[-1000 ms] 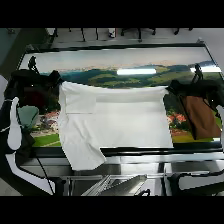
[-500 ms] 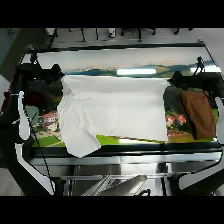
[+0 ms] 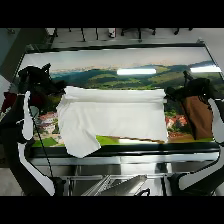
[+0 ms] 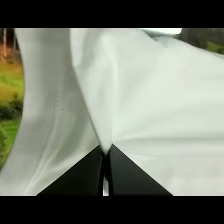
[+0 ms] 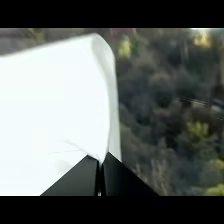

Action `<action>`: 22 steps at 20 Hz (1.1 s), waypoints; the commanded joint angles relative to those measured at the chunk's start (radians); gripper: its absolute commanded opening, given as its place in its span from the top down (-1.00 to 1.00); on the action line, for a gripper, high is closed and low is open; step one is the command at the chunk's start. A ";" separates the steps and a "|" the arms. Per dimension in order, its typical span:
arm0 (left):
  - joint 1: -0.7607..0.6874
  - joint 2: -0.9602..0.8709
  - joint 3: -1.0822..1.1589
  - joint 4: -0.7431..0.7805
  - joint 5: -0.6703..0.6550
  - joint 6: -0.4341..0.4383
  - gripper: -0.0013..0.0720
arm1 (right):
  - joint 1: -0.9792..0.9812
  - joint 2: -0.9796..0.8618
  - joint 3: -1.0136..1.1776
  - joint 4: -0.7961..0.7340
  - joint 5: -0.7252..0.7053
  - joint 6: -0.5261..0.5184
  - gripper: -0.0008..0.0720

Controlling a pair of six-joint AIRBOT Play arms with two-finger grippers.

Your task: Fold the shirts.

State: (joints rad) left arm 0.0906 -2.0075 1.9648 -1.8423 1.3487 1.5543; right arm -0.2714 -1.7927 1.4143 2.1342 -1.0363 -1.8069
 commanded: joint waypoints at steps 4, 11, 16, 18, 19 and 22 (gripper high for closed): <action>-0.028 -0.004 -0.021 0.063 -0.029 -0.011 0.92 | 0.020 -0.013 -0.035 -0.032 -0.029 0.027 0.93; -0.038 -0.004 -0.021 0.061 -0.042 -0.011 0.91 | 0.032 -0.013 -0.035 0.018 -0.031 0.024 0.88; -0.030 -0.003 0.076 0.012 0.089 -0.016 -0.95 | 0.015 0.006 -0.002 0.104 -0.144 0.024 -0.14; 0.000 0.014 0.121 0.017 0.227 -0.016 -0.95 | -0.021 0.051 0.001 0.070 -0.237 0.023 -0.07; 0.021 0.040 0.094 0.019 0.276 -0.016 -0.95 | -0.046 0.079 -0.002 0.035 -0.293 0.023 0.13; 0.093 0.197 -0.181 0.010 0.326 -0.009 -0.95 | -0.114 0.190 -0.107 -0.061 -0.383 -0.018 0.17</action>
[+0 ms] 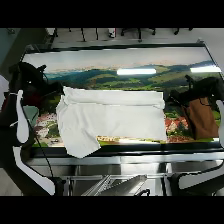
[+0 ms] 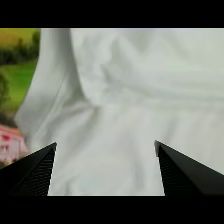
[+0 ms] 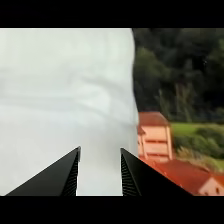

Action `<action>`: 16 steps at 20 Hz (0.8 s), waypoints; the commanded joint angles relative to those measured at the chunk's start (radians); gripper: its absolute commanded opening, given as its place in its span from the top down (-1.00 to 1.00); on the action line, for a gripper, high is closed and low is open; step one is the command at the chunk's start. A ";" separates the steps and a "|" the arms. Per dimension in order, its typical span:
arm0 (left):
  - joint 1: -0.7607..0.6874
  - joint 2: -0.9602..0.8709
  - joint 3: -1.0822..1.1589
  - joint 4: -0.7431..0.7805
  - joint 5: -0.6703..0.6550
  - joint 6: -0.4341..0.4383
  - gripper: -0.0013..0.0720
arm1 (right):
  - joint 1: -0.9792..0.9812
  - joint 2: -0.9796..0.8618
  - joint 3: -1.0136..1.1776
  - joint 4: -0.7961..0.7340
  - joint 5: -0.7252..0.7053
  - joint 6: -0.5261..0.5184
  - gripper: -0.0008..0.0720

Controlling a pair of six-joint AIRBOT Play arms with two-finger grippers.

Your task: Fold the shirts.

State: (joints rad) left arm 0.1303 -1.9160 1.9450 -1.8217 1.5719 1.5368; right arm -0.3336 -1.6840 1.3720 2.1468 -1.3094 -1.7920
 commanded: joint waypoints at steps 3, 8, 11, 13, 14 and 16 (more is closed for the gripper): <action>0.098 0.325 -0.582 -0.013 0.013 0.090 -0.95 | -0.173 0.260 -0.372 -0.084 -0.079 -0.113 0.12; 0.135 0.550 -1.074 -0.067 -0.149 0.132 -0.95 | -0.347 0.362 -0.661 0.046 0.003 -0.216 -0.60; 0.131 0.591 -1.202 -0.173 -0.200 0.169 -0.95 | -0.330 0.320 -0.697 0.058 0.008 -0.229 -0.60; 0.131 0.591 -1.255 -0.259 -0.251 0.202 -0.95 | -0.304 0.296 -0.710 0.058 0.009 -0.230 -0.60; 0.131 0.591 -1.273 -0.298 -0.275 0.220 -0.95 | -0.280 0.285 -0.712 0.058 0.009 -0.229 -0.60; 0.131 0.591 -1.286 -0.326 -0.307 0.230 -0.89 | -0.228 0.270 -0.712 0.058 0.010 -0.229 -0.60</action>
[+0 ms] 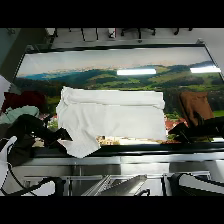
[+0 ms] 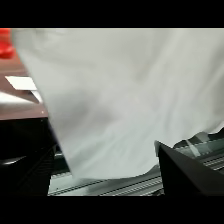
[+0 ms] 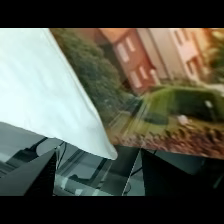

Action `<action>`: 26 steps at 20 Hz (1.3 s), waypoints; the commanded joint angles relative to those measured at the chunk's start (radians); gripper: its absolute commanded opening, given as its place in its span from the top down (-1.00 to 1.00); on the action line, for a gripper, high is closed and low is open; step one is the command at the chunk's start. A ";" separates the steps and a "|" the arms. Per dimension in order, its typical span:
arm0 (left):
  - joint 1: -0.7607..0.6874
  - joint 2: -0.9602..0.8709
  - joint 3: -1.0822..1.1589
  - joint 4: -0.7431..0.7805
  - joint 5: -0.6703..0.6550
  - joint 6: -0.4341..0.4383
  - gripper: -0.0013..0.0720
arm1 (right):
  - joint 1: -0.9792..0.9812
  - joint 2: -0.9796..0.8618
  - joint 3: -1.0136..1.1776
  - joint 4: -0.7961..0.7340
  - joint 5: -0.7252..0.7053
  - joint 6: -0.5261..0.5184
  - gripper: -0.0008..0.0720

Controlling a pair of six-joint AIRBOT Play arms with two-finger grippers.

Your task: Fold the shirts.

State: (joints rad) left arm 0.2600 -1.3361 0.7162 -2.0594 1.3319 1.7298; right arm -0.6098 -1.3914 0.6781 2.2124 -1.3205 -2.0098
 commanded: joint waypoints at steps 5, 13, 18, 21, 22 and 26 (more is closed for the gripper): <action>0.006 0.012 -0.010 -0.088 -0.092 0.051 0.66 | 0.167 -0.050 -0.018 0.027 0.074 -0.011 -0.60; 0.005 0.017 0.079 -0.079 0.014 0.052 0.91 | 0.240 -0.103 -0.005 0.060 0.122 -0.045 0.76; 0.005 0.106 0.044 0.009 -0.011 0.041 0.91 | 0.217 -0.072 0.005 0.059 0.114 -0.021 0.08; 0.027 0.115 -0.003 0.131 -0.008 -0.003 0.88 | 0.195 -0.072 0.005 0.023 0.088 -0.014 -0.28; 0.058 0.115 -0.022 0.118 -0.010 -0.003 0.14 | 0.180 -0.072 0.005 0.008 0.084 -0.008 -0.28; 0.163 0.115 -0.080 0.062 -0.021 0.002 -0.95 | 0.066 -0.072 0.005 -0.001 0.088 -0.006 -0.28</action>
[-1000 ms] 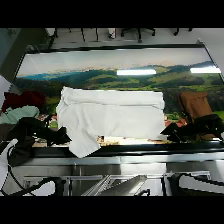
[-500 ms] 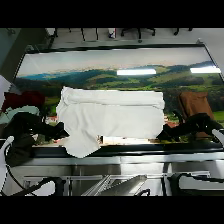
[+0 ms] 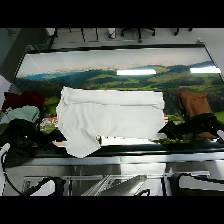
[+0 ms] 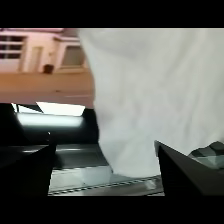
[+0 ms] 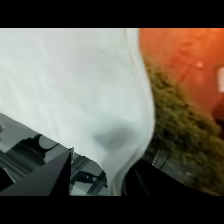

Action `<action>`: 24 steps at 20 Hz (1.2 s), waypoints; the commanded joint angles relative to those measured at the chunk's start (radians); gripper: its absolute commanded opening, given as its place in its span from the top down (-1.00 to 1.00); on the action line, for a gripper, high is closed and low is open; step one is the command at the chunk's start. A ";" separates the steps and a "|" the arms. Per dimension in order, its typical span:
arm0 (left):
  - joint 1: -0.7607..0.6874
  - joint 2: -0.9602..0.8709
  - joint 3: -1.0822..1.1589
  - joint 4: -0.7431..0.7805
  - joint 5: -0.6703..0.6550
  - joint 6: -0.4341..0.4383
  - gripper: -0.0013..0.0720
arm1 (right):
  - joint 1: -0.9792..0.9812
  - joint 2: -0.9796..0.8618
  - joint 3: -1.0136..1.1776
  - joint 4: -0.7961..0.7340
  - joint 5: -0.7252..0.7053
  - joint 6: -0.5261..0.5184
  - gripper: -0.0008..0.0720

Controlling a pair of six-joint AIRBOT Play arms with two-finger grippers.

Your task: Fold the shirts.

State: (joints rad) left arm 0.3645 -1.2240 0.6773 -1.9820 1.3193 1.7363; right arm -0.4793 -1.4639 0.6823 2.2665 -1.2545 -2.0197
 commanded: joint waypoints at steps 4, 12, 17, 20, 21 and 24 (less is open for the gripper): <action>0.015 -0.010 -0.111 -0.143 -0.136 0.042 -0.95 | -0.097 -0.001 0.001 -0.037 0.034 -0.001 -0.28; -0.168 -0.137 -0.020 -0.191 -0.112 0.074 0.91 | -0.049 -0.002 0.001 -0.017 0.050 -0.012 -0.27; -0.190 -0.137 0.066 -0.191 -0.048 0.073 0.91 | 0.015 -0.002 0.001 0.029 0.066 -0.023 -0.12; -0.189 -0.102 0.109 -0.182 0.002 0.073 0.91 | 0.052 -0.002 0.001 0.057 0.061 -0.042 0.64; -0.189 -0.075 0.117 -0.182 0.012 0.073 0.91 | 0.054 -0.001 0.001 0.059 0.057 -0.046 0.92; -0.190 0.044 0.120 -0.164 0.089 0.051 0.92 | 0.037 0.029 0.001 0.049 0.035 -0.036 0.92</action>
State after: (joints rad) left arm 0.1764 -1.2648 0.7830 -2.1632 1.3308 1.8072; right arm -0.4393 -1.4570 0.6819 2.3028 -1.1934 -2.0590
